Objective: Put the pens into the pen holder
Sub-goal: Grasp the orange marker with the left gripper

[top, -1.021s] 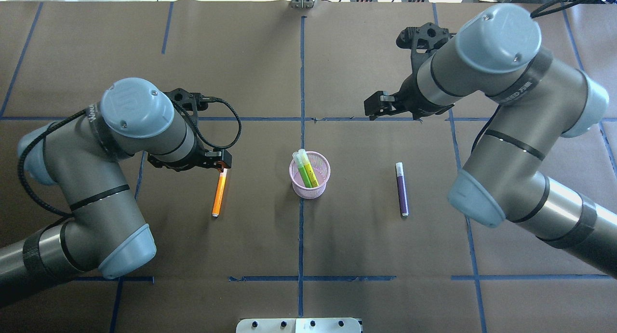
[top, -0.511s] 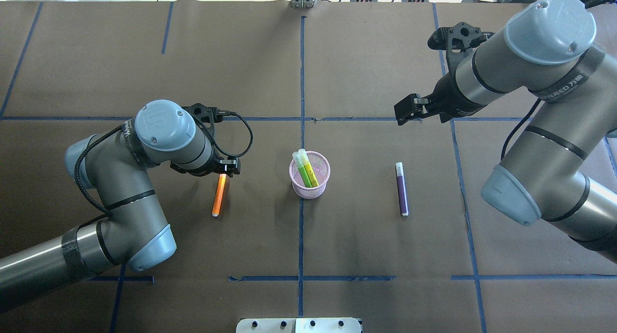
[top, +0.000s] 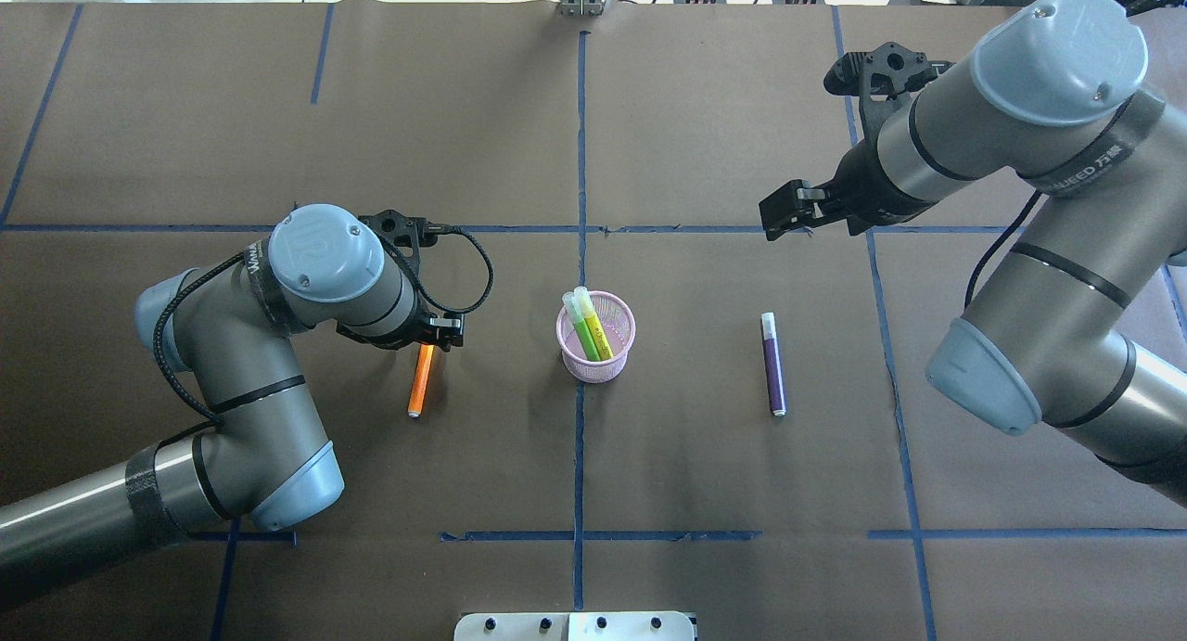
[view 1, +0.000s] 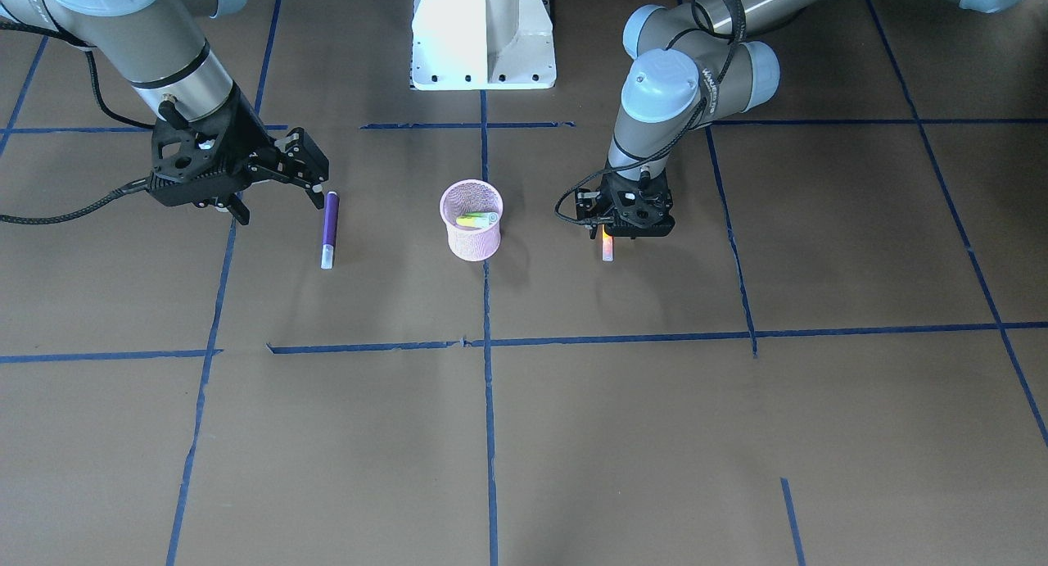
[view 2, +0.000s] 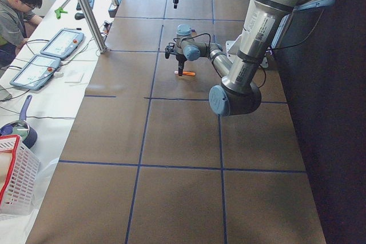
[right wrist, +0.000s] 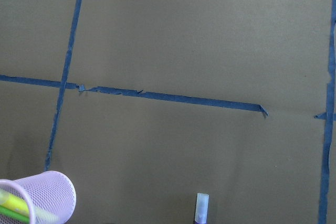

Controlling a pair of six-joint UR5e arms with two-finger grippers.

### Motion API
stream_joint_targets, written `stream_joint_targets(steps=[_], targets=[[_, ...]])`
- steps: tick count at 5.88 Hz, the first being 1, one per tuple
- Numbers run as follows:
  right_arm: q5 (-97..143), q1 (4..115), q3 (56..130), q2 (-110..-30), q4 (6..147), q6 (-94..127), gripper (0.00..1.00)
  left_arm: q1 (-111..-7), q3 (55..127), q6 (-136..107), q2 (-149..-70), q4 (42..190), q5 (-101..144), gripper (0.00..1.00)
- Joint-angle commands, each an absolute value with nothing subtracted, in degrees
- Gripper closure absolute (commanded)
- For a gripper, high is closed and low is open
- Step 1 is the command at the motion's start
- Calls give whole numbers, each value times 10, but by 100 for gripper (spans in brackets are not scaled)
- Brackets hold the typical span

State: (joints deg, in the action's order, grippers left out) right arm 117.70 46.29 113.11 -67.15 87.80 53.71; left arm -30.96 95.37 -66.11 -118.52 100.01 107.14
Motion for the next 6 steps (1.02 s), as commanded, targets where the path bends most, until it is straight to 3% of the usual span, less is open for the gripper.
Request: stream_joint_targets(steps=[1, 4, 6], targets=[[1177, 463, 1131, -672, 878, 539, 0, -308, 954, -660, -1185, 1000, 1071, 32], [1178, 463, 1132, -672, 878, 540, 0, -304, 945, -660, -1186, 1001, 1071, 35], [1178, 463, 1132, -671, 878, 541, 0, -304, 945, -661, -1186, 1000, 1071, 76]])
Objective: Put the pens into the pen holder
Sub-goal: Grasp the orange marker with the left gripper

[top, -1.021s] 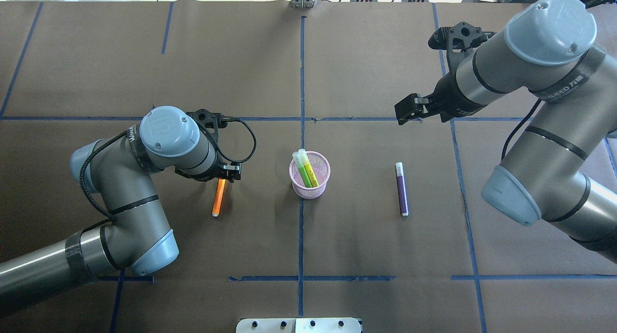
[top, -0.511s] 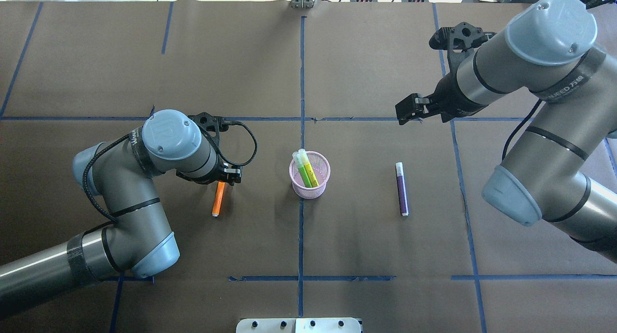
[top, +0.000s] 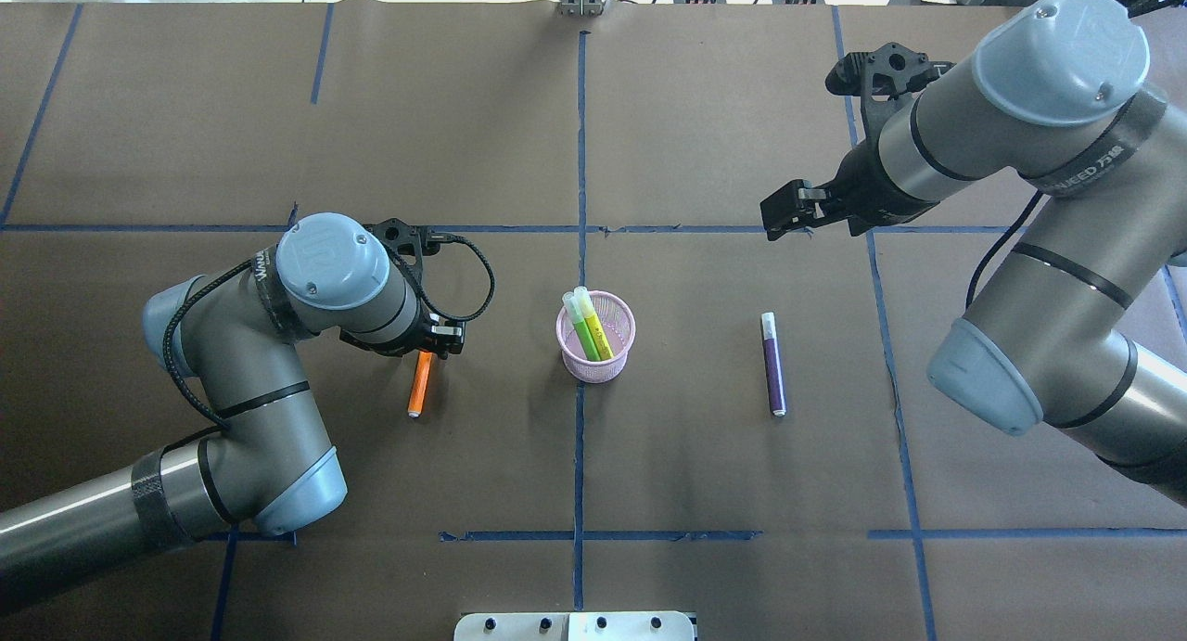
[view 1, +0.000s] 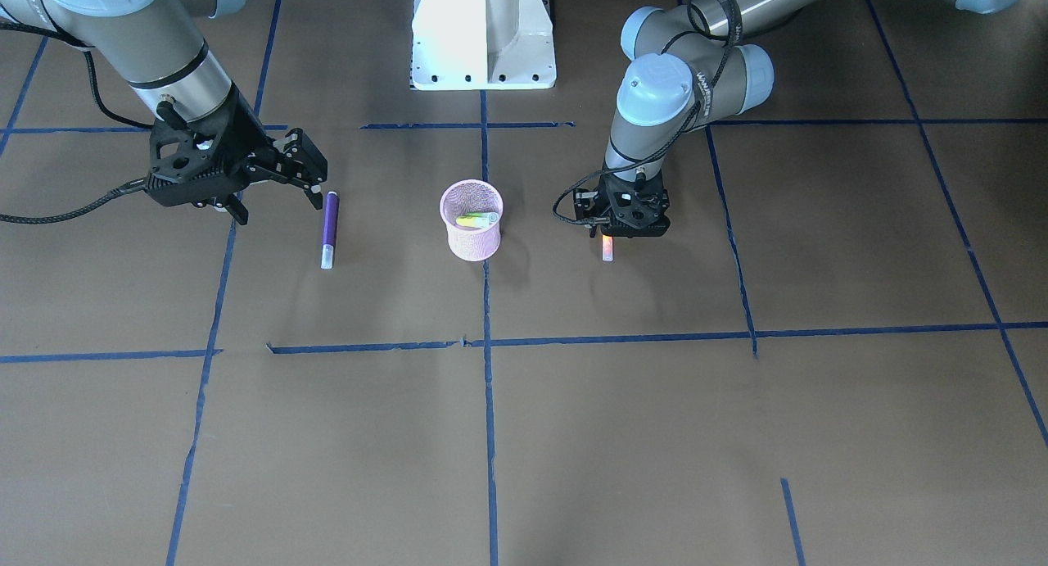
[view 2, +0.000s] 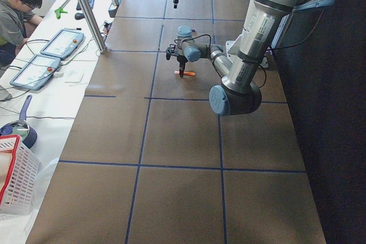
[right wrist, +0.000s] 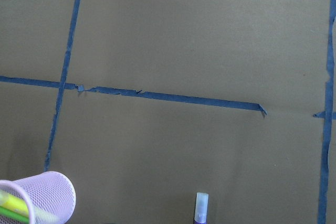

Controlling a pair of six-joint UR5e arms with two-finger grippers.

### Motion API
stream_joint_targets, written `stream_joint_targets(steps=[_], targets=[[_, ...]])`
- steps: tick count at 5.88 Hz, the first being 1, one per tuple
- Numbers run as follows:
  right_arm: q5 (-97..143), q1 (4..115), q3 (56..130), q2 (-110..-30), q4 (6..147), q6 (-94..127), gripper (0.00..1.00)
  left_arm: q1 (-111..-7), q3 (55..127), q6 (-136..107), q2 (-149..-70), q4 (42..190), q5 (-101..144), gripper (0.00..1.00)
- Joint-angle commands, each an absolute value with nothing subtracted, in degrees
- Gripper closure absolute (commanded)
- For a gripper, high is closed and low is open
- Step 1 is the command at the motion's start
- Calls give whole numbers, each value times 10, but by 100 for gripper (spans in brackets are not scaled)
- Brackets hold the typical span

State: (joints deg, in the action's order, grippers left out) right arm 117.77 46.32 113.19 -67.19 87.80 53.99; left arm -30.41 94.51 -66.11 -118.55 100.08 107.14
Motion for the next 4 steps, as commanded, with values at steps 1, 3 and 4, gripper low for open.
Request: stream_joint_targets(steps=[1, 3, 4], targets=[[1177, 462, 1132, -671, 877, 542, 0, -304, 945, -660, -1185, 1000, 1071, 94], [1178, 462, 1140, -671, 876, 544, 0, -306, 961, -661, -1187, 996, 1072, 100], [1177, 462, 1141, -671, 876, 544, 0, -312, 994, -664, -1187, 997, 1070, 100]])
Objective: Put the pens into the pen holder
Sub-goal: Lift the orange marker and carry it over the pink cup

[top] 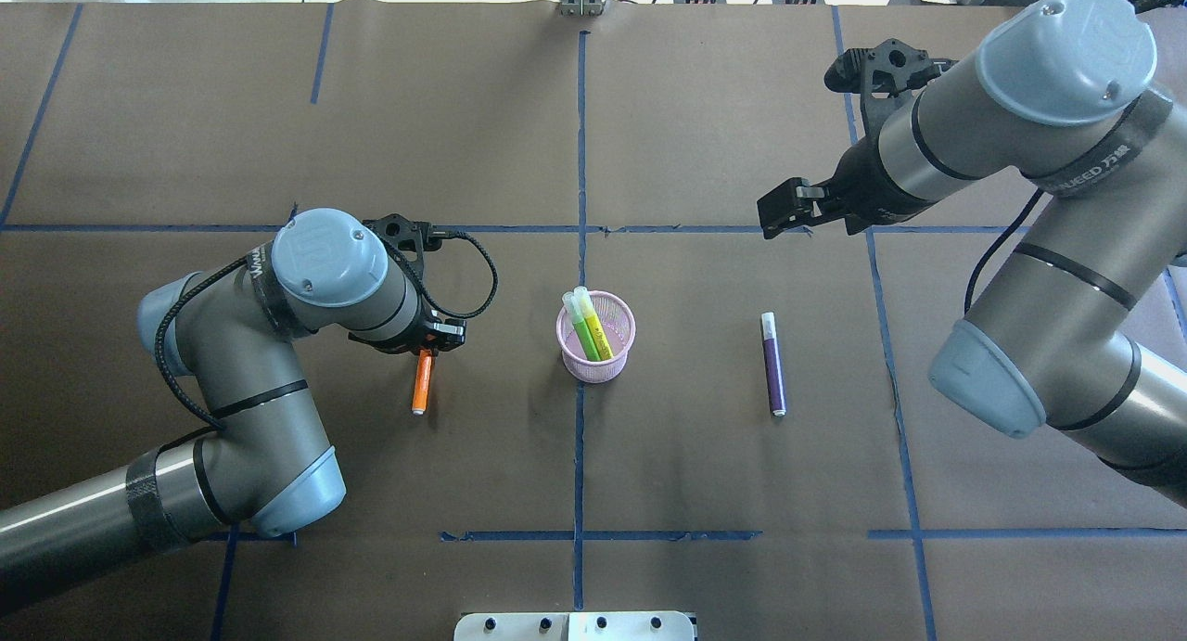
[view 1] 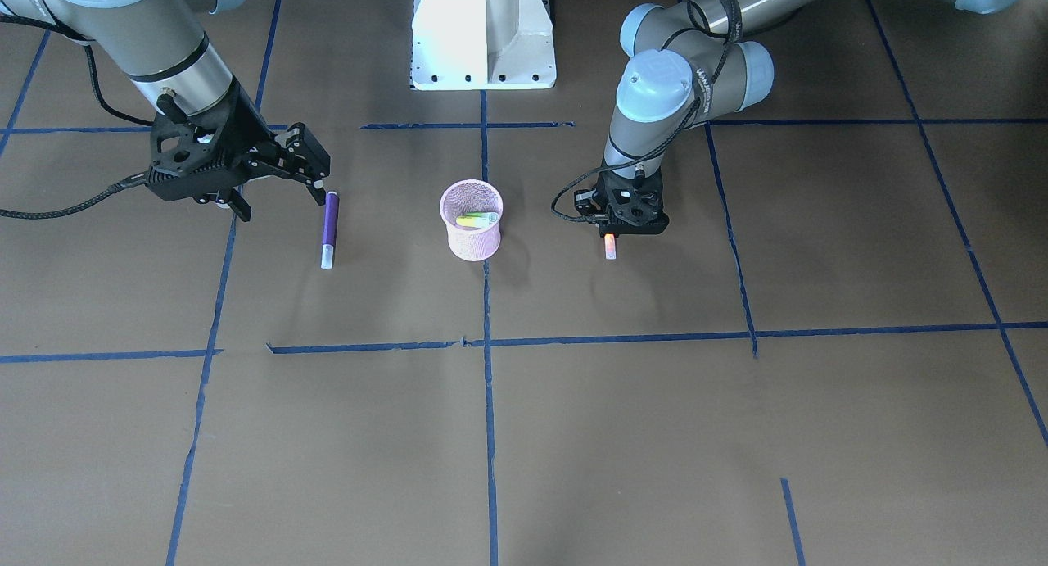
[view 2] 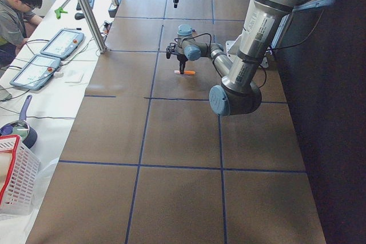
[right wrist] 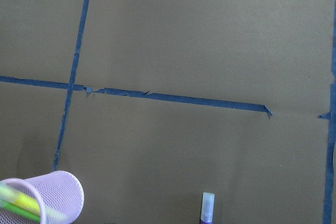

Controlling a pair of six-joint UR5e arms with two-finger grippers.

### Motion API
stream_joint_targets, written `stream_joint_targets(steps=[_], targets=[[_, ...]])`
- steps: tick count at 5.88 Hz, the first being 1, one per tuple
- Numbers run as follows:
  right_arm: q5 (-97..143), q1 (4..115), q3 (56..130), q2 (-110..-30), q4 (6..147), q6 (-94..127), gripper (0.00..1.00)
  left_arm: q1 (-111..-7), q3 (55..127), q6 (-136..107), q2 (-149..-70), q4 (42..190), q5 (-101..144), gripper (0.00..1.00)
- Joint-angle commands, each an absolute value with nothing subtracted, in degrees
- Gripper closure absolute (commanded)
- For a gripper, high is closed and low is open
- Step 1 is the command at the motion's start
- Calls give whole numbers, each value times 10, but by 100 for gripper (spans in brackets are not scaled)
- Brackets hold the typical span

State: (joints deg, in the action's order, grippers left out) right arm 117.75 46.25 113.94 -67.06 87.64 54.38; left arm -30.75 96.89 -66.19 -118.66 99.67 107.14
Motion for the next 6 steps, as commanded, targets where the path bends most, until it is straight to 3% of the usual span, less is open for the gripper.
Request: stream_joint_targets(steps=[1, 3, 4, 6], targets=[[1176, 462, 1141, -671, 875, 544, 0, -325, 1029, -661, -1187, 998, 1067, 100], [1176, 463, 1140, -671, 875, 544, 0, -321, 1082, -663, -1225, 1021, 965, 100], [1176, 462, 1140, -671, 875, 544, 0, -313, 1071, -655, -1230, 1105, 900, 100], [1175, 462, 1139, -671, 875, 544, 0, -292, 1060, -649, -1258, 1128, 856, 100]])
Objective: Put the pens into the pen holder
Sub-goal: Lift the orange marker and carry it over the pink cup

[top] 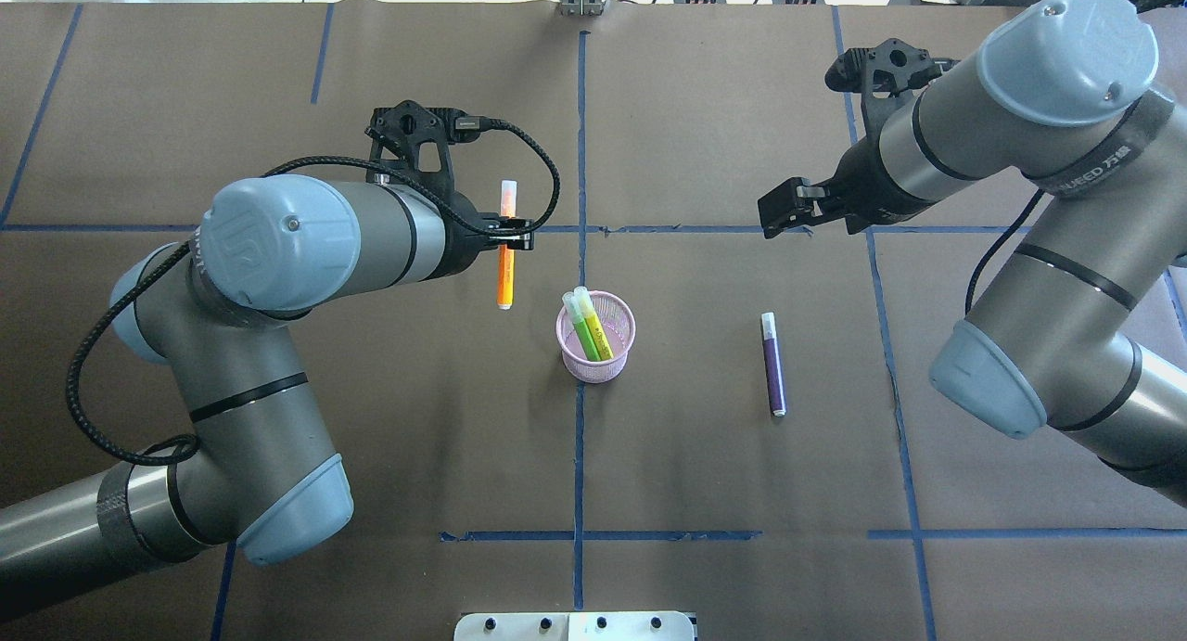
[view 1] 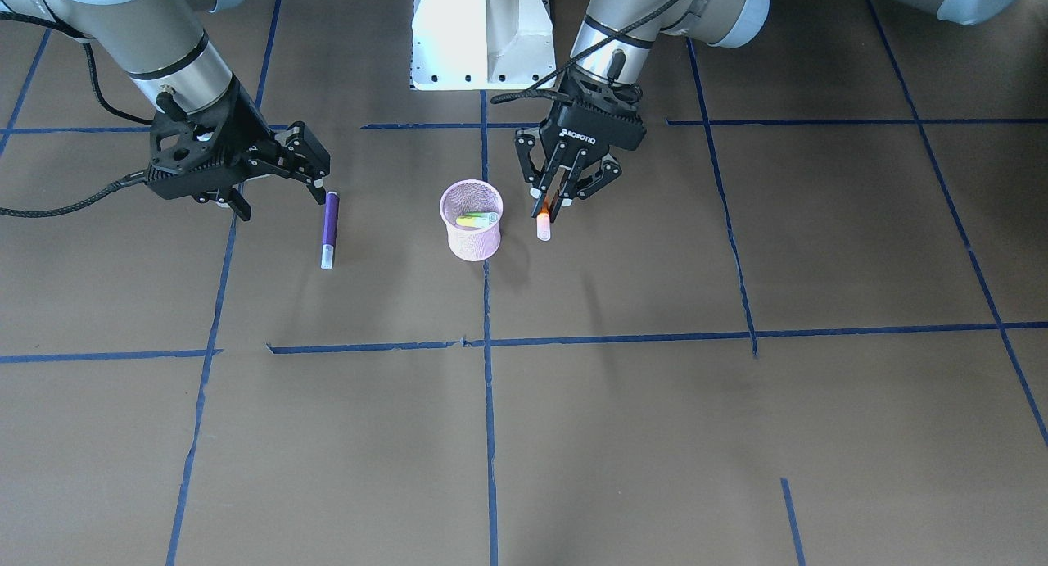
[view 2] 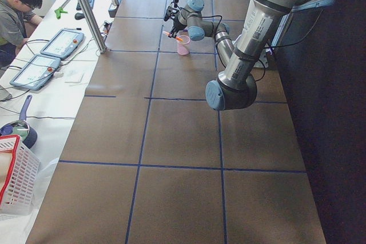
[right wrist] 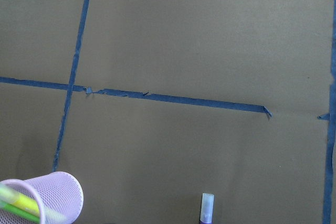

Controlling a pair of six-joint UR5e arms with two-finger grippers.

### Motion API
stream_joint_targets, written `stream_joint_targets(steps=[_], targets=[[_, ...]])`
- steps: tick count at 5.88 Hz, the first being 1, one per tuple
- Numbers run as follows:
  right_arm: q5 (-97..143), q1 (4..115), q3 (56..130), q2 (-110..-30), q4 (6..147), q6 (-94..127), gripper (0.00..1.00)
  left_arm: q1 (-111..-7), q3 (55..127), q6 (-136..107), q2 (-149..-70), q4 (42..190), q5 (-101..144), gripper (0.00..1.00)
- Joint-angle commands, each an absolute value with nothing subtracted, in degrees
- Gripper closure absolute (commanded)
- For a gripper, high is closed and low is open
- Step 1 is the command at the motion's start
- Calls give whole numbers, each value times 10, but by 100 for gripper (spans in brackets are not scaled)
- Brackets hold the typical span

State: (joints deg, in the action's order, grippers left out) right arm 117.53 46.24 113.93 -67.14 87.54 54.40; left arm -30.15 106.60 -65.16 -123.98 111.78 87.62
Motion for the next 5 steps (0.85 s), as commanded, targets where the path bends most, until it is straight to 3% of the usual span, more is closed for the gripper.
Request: stream_joint_targets(steps=[1, 5], targets=[[1175, 462, 1139, -671, 875, 544, 0, -265, 1007, -649, -1293, 1129, 813, 100], [1176, 463, 1139, -673, 875, 544, 0, -223, 947, -649, -1321, 1134, 770, 100]])
